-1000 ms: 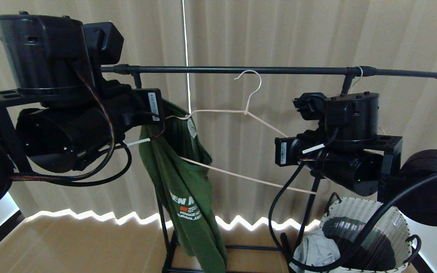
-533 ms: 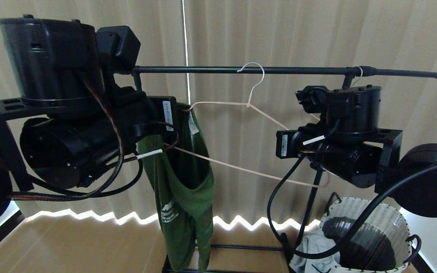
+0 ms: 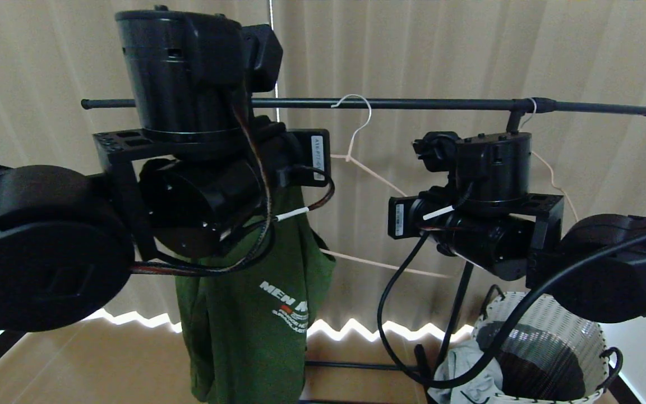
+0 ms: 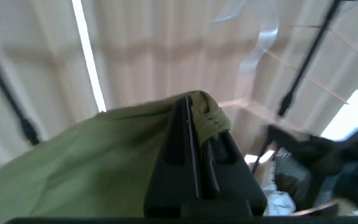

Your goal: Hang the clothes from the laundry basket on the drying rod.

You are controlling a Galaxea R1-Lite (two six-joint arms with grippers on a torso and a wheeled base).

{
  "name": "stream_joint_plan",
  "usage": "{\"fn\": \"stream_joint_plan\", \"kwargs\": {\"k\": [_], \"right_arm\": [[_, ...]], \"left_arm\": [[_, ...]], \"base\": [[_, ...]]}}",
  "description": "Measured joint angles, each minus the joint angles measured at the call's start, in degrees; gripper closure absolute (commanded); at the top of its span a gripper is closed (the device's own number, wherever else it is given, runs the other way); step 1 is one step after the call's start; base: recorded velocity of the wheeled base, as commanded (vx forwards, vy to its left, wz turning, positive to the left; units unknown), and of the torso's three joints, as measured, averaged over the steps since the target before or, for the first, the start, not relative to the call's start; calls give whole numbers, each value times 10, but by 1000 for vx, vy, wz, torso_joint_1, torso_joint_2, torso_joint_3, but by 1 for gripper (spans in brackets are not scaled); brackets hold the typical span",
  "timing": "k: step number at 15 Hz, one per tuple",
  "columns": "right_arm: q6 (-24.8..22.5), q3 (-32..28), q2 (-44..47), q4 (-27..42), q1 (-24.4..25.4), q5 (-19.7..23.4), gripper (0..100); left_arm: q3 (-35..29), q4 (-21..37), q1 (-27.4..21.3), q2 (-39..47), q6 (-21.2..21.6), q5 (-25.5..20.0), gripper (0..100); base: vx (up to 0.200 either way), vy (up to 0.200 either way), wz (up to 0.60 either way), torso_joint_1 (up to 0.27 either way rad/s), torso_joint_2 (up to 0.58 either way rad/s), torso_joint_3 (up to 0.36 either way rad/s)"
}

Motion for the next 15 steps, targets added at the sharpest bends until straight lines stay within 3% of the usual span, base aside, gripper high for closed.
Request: {"fn": "stream_joint_plan", "kwargs": {"k": [8, 12, 15], "right_arm": [[-15, -21, 22, -1, 23, 1, 100], [-29, -28, 19, 0, 22, 1, 100], [-30, -28, 1, 0, 12, 1, 100]], "left_arm": [[-16, 1, -10, 34, 1, -18, 100], [12, 3, -7, 27, 2, -18, 100], [71, 3, -5, -10, 7, -20, 100]], "base": [[0, 0, 0, 0, 0, 0], [0, 0, 0, 0, 0, 0], [0, 0, 0, 0, 0, 0]]}}
